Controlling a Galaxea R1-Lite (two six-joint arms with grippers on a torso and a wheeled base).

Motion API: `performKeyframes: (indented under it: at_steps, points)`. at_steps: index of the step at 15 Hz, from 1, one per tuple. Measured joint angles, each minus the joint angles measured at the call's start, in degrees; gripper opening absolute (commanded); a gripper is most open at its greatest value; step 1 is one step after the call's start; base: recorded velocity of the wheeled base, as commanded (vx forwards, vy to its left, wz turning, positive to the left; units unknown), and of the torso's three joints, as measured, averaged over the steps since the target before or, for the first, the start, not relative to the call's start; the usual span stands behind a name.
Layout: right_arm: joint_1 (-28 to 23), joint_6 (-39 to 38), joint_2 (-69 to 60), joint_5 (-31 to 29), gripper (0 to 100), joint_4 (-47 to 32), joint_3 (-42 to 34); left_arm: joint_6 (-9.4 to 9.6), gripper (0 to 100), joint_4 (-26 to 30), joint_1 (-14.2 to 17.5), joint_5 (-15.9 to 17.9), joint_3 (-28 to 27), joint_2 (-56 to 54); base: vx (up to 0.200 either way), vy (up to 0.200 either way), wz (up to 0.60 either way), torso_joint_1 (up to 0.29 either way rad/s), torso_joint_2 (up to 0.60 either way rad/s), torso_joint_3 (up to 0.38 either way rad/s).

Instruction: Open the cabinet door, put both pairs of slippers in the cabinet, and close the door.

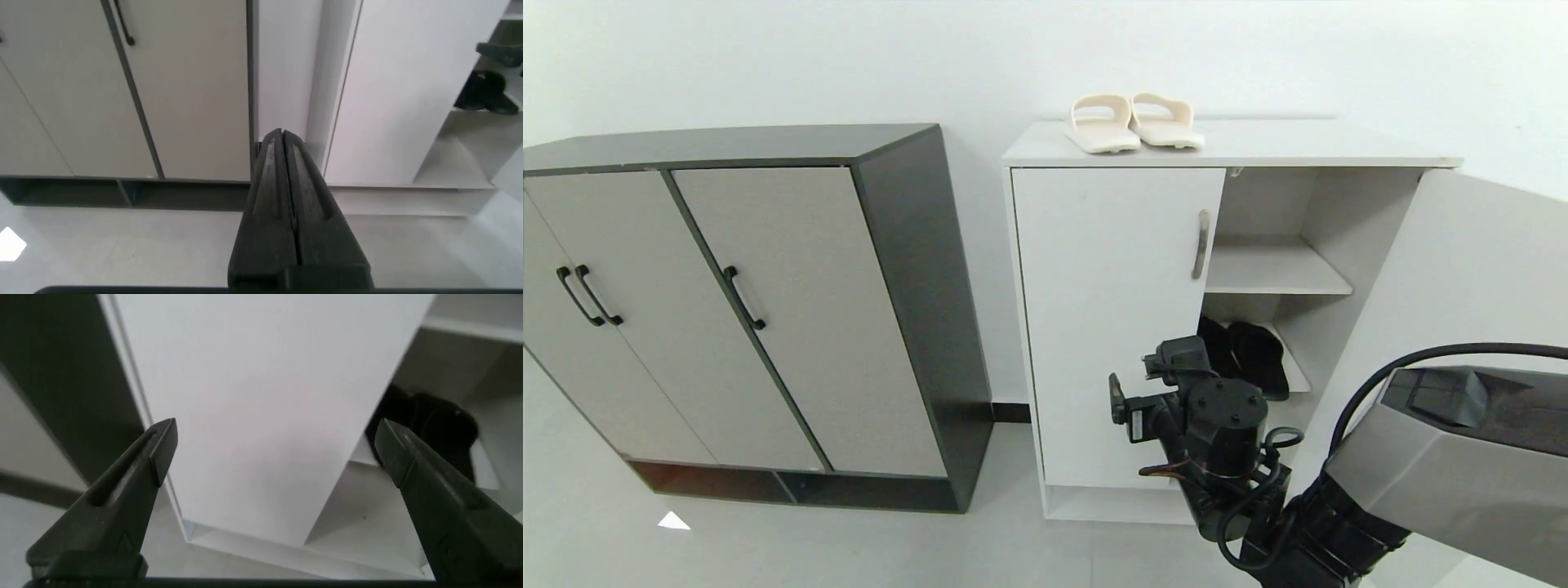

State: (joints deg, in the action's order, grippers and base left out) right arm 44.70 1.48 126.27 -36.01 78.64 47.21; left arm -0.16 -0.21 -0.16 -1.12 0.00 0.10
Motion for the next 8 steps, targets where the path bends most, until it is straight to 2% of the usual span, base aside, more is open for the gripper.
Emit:
performKeyframes:
  at_steps: [8]
  points:
    - [-0.3,-0.06,0.09,0.07,100,0.07,-0.02,0.0,0,-0.01,0.05,0.0,0.0,0.0,0.0,0.0,0.0,0.144,-0.47,-0.325]
